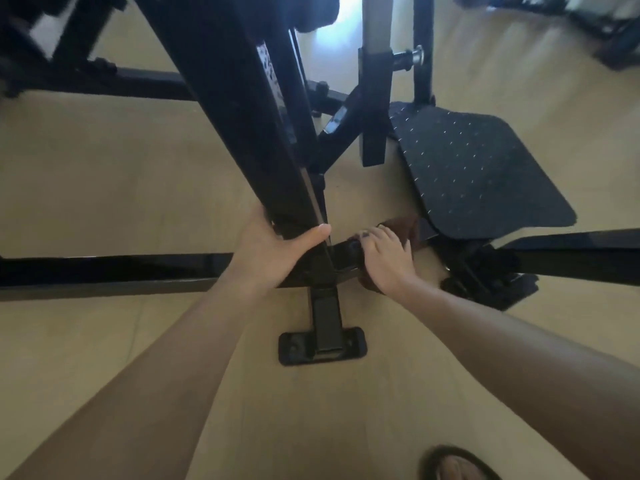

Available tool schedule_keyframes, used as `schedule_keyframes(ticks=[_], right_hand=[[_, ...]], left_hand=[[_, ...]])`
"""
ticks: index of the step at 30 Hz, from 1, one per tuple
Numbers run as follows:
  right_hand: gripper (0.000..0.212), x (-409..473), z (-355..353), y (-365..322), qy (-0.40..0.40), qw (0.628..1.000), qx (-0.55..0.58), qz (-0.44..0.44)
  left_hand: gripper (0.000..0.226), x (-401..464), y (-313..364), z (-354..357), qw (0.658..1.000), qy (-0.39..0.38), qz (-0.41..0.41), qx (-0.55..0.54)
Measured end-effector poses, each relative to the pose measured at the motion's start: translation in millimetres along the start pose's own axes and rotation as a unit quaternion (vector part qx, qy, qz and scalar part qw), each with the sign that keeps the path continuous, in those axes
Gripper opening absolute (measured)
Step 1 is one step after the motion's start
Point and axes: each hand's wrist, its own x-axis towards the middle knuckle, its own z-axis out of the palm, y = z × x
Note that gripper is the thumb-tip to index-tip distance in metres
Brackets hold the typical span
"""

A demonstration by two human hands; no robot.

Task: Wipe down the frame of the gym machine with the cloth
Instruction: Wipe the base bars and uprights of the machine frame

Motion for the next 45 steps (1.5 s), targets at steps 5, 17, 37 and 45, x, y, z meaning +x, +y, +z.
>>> schedule_keyframes(ticks=[5, 17, 37, 45], right_hand=[[0.051, -0.8, -10.8, 6.9, -0.085, 0.996, 0.023, 0.008], [0.049, 3.1, 11.2, 10.8, 0.105, 0.994, 0.001, 0.010], [0.034, -19.2, 26.8, -33.1, 0.196, 0.915, 0.316, 0.156], [0.035, -11.3, 21.9, -30.5, 0.254, 0.941, 0.151, 0.167]], left_hand=[[0.052, 1.5, 1.7, 1.0, 1.000, 0.010, 0.014, 0.013], [0.038, 8.8, -10.4, 8.5, 0.998, 0.043, 0.045, 0.007], [0.047, 23.8, -31.6, 22.6, 0.992, 0.064, 0.097, -0.046], [0.046, 21.1, -27.8, 19.5, 0.993, 0.052, 0.104, -0.036]])
